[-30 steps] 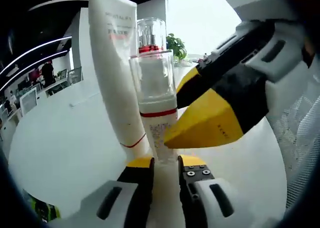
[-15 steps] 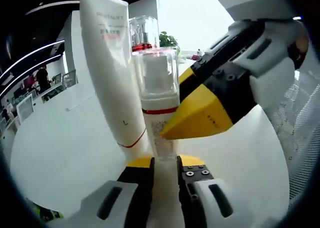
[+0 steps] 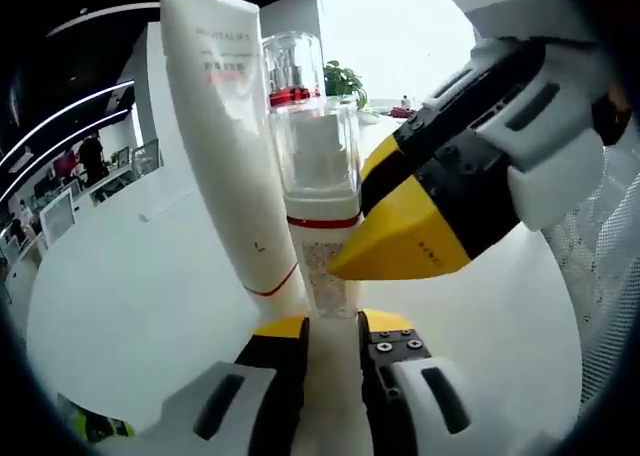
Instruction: Arrange the skincare products in the storage area until every visible bottle or jar stands upright without overlapping.
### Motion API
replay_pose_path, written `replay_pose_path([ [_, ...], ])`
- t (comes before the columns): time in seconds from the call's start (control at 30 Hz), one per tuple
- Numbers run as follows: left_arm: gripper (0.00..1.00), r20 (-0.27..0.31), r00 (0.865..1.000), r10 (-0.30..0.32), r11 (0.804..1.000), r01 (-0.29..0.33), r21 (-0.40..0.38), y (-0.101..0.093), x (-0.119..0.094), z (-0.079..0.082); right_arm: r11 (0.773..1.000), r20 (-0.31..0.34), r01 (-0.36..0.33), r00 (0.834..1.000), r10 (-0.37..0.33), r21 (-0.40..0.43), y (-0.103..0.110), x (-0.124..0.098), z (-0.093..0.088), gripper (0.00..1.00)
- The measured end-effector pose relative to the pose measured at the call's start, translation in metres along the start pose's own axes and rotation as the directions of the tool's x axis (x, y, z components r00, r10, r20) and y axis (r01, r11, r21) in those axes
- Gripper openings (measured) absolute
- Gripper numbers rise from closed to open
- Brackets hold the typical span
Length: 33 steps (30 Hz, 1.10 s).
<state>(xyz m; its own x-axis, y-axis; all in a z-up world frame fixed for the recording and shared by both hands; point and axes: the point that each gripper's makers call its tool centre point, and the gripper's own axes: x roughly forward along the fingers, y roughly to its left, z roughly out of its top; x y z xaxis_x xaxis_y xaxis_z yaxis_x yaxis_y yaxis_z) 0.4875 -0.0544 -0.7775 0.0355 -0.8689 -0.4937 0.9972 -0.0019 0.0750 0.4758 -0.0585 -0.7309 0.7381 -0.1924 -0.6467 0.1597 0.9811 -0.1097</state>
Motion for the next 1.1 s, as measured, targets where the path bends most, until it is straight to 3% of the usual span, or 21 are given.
replay_pose_path([
  [0.23, 0.25, -0.002, 1.000, 0.021, 1.000, -0.021, -0.009, 0.0058, -0.0022, -0.0002, 0.999, -0.003, -0.017, 1.000, 0.017, 0.051, 0.0025, 0.0042, 0.0020, 0.12],
  [0.53, 0.25, 0.003, 1.000, 0.017, 1.000, -0.016, -0.014, 0.0080, -0.0040, 0.0010, 0.999, 0.011, -0.028, 1.000, 0.027, 0.047, 0.0045, 0.0035, 0.0075, 0.11],
  [1.1, 0.27, -0.008, 1.000, 0.016, 1.000, -0.016, -0.008, 0.0081, -0.0034, -0.0024, 0.998, 0.012, -0.038, 0.999, 0.038, 0.043, 0.0064, -0.0001, 0.0012, 0.14],
])
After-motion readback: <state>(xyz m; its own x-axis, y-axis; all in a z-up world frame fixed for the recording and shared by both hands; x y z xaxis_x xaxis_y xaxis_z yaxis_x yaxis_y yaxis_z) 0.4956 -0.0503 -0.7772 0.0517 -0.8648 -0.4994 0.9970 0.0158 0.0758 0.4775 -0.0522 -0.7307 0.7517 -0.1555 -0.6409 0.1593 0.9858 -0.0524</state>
